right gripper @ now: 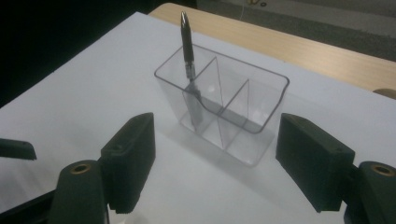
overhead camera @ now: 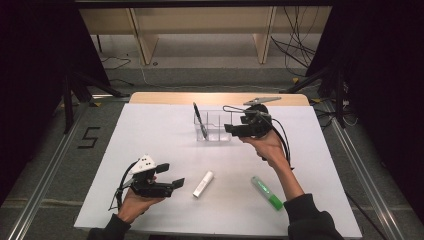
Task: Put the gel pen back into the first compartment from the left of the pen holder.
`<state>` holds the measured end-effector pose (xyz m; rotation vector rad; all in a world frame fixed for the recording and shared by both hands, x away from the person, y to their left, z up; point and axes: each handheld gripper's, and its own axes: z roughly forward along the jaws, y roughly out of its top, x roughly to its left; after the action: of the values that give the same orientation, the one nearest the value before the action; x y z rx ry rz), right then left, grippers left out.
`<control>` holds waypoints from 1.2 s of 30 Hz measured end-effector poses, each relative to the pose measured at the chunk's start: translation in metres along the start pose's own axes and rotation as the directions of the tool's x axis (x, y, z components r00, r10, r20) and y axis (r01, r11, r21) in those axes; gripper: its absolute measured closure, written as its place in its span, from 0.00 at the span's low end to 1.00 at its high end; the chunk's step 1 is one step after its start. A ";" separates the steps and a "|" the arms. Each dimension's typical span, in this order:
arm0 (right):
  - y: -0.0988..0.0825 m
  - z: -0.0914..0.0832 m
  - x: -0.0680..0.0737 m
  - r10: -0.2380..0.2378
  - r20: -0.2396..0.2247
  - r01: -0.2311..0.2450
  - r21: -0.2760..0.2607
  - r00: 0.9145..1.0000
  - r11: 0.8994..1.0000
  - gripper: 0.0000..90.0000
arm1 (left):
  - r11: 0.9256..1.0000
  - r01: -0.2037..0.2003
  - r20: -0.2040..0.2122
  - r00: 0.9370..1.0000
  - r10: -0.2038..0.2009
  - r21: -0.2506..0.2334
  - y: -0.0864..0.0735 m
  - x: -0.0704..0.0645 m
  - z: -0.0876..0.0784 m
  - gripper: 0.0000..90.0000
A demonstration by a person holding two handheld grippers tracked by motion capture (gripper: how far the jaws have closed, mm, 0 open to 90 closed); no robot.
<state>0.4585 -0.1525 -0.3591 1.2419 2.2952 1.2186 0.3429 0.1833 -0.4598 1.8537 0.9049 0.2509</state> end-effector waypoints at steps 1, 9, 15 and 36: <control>-0.002 -0.001 0.000 0.000 0.002 0.000 0.009 1.000 1.000 0.32 | 1.000 -0.002 0.001 1.000 0.002 0.002 0.000 0.000 0.000 0.18; -0.014 -0.007 0.000 -0.011 -0.008 0.012 0.038 1.000 0.999 0.32 | 1.000 -0.001 -0.001 1.000 0.001 0.002 0.000 0.001 0.000 0.18; -0.029 -0.017 -0.002 -0.010 -0.013 0.011 0.048 1.000 0.999 0.32 | 1.000 0.002 -0.002 1.000 -0.002 0.004 -0.001 0.001 0.000 0.18; -0.082 -0.046 -0.008 -0.015 0.000 0.015 0.075 1.000 0.997 0.32 | 1.000 -0.003 0.002 1.000 0.003 0.017 -0.001 -0.001 0.003 0.18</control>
<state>0.3909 -0.2074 -0.3961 1.2475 2.3659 1.1364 0.3436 0.1804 -0.4622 1.8703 0.9057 0.2435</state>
